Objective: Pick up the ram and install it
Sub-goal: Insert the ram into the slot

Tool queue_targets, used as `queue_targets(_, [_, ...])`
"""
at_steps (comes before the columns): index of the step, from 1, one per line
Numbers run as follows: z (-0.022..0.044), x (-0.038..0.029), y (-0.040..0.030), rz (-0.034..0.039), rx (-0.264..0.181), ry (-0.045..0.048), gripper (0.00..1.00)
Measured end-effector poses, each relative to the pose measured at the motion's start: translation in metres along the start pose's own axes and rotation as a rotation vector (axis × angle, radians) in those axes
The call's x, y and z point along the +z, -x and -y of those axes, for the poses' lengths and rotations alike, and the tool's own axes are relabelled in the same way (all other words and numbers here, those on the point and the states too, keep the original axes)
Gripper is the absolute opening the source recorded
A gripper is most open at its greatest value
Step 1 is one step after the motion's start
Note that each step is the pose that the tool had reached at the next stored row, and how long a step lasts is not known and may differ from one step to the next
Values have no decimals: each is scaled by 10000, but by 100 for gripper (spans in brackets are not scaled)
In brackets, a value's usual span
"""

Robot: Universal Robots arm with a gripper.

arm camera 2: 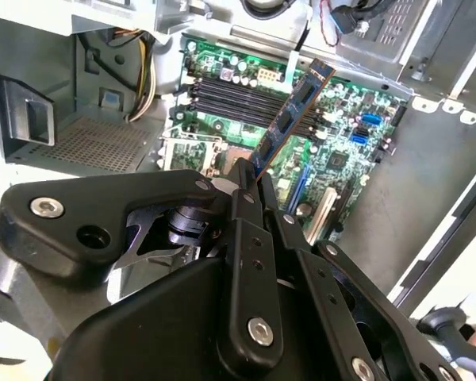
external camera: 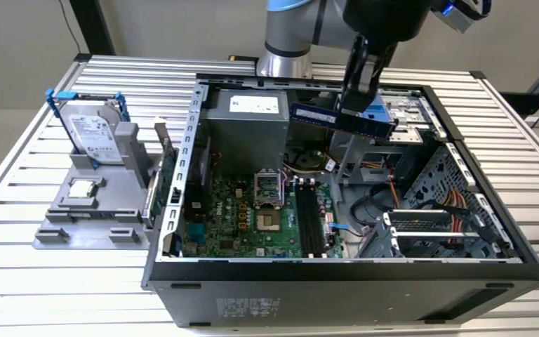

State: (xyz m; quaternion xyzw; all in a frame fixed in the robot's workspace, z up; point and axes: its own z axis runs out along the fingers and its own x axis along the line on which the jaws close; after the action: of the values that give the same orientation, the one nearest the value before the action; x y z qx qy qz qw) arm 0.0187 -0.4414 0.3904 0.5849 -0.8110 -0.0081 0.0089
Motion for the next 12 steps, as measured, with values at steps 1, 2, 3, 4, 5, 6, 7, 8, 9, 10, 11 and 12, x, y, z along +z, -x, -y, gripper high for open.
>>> queue_targets(1, [0, 0, 0, 1, 47, 0, 0])
queue_targets(2, [0, 0, 0, 2, 96, 0, 0])
queue_targets(3, [0, 0, 0, 3, 141, 0, 0])
queue_targets(4, [0, -1, 0, 3, 185, 1, 0])
queue_targets(5, [0, 0, 0, 5, 228, 1, 0])
queue_targets(6, [0, 0, 0, 6, 273, 1, 0])
queue_targets(7, [0, 0, 0, 7, 313, 2, 0])
queue_targets(8, [0, 0, 0, 9, 359, 2, 0])
queue_targets(9, [0, 0, 0, 9, 400, 2, 0])
queue_targets(10, [0, 0, 0, 10, 447, 2, 0])
queue_targets(11, [0, 0, 0, 11, 493, 2, 0])
queue_targets(12, [0, 0, 0, 12, 534, 2, 0])
